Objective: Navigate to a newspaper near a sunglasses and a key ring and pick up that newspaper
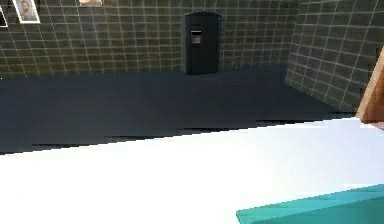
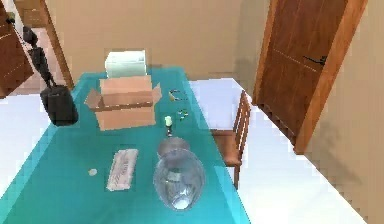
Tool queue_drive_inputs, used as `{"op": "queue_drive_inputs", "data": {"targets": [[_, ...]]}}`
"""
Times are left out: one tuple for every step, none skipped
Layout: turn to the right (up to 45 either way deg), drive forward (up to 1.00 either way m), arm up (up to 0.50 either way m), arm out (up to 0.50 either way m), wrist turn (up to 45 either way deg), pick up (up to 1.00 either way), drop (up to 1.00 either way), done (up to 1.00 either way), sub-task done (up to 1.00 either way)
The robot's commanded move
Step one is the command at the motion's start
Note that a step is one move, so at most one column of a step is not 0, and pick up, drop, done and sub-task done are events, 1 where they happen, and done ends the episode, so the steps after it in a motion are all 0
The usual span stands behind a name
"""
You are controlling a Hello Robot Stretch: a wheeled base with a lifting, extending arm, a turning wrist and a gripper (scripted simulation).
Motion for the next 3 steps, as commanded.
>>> {"op": "queue_drive_inputs", "data": {"targets": [[-18.0,0.00,0.00,0.00,0.0,0.00,0.00,0.00,0.00],[0.0,0.00,0.50,0.00,0.0,0.00,0.00,0.00,0.00],[0.0,0.00,0.28,0.00,0.0,0.00,0.00,0.00,0.00]]}}
